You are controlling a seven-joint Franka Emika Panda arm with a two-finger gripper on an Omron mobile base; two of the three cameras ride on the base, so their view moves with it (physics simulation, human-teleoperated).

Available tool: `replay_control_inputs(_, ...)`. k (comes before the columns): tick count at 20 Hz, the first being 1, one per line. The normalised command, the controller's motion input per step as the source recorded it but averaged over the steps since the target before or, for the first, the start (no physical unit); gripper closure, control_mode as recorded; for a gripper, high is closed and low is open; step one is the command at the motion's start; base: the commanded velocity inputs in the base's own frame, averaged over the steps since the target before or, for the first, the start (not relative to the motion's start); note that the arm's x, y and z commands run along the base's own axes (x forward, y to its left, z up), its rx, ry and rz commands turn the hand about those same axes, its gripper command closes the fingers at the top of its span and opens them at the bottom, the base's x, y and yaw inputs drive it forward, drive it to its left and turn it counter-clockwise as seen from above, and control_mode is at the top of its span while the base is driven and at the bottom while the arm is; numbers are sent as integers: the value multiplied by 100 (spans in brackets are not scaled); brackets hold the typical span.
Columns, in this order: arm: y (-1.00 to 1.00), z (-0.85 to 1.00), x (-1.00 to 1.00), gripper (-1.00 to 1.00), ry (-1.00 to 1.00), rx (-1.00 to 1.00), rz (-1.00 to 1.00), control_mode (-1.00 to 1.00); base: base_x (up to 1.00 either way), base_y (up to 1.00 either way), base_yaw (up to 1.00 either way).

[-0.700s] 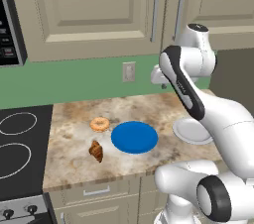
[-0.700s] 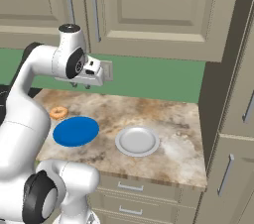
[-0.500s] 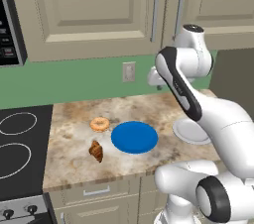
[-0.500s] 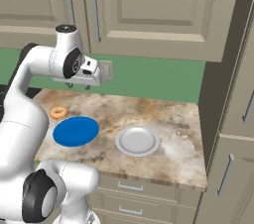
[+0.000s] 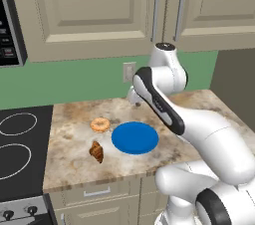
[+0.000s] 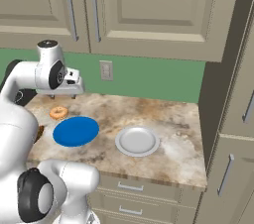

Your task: Place the pastries on the plates.

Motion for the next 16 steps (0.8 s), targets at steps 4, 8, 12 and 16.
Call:
replay_control_inputs(4, 43, -67, 2, -100, 7, 0, 11, -100, 0, 0, 0)
replay_control_inputs(8, 46, -66, 12, -100, 4, 0, 9, -100, 0, 0, 0)
replay_control_inputs(12, 21, -36, 25, -100, 1, 0, 2, -100, 0, 0, 0)
replay_control_inputs(16, 20, -20, 45, -100, 3, 0, 0, -100, 0, 0, 0)
